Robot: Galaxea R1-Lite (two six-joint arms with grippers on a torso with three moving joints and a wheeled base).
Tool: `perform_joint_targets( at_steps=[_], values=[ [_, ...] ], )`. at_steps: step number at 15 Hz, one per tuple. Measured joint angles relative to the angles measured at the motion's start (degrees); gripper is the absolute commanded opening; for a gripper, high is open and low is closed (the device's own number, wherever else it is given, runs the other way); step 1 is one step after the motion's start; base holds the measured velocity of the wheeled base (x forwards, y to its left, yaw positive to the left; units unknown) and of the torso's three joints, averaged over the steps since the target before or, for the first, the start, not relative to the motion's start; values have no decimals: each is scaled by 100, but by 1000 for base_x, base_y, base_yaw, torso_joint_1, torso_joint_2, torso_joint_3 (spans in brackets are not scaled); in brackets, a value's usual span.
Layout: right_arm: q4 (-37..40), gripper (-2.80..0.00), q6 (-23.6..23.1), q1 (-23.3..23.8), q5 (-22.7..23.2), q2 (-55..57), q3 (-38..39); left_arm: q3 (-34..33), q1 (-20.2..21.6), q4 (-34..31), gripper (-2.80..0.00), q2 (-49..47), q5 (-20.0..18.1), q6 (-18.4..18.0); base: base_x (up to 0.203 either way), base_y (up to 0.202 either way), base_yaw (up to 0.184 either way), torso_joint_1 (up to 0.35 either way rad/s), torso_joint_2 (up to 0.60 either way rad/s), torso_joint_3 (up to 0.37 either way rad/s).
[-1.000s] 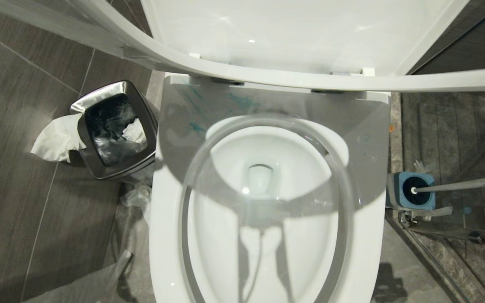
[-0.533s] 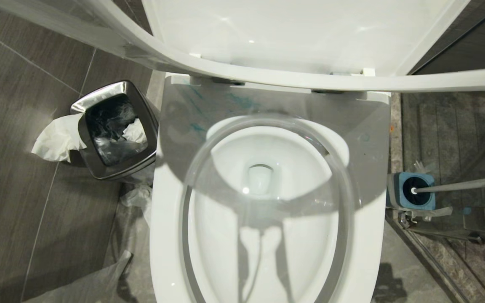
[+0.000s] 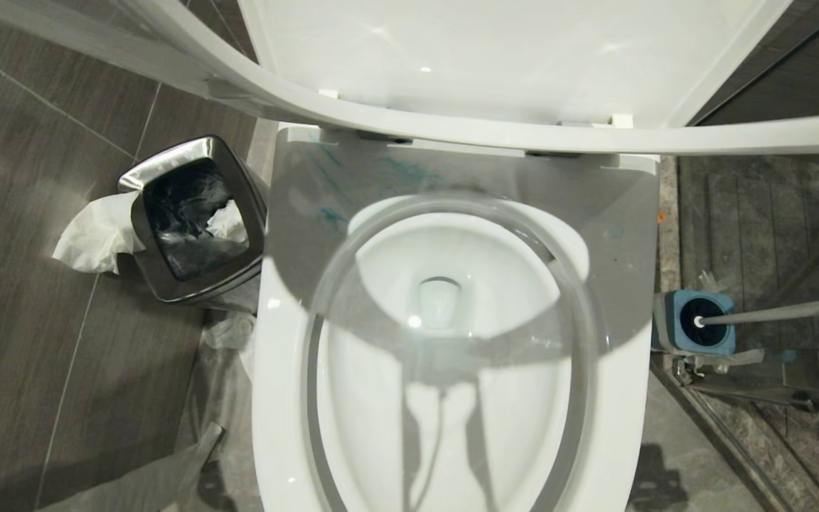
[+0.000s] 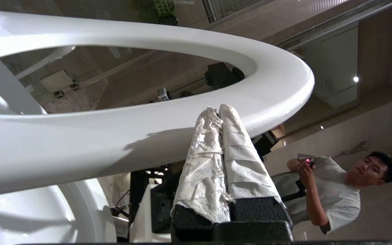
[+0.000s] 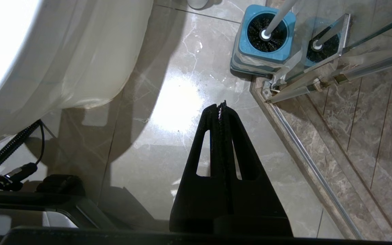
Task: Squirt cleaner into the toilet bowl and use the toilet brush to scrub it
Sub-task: Close the toilet lid
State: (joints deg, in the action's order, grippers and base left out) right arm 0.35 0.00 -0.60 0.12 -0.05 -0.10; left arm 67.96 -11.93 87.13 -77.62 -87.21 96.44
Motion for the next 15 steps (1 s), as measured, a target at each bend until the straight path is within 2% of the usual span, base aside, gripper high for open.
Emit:
perform_joint_targets(
  at_steps=[7,10,15],
  values=[
    [-2,-280,0,2,4,0,0,164,28,6,-280,-106,2,110,0,0,0,0,0,0],
    [-2,-280,0,5,4,0,0,-226,35,6,-280,96,13,310,0,0,0,0,0,0],
    [0,-280,0,0,3,0,0,-586,366,5,-280,374,-7,268,0,0,0,0,0,0]
  ],
)
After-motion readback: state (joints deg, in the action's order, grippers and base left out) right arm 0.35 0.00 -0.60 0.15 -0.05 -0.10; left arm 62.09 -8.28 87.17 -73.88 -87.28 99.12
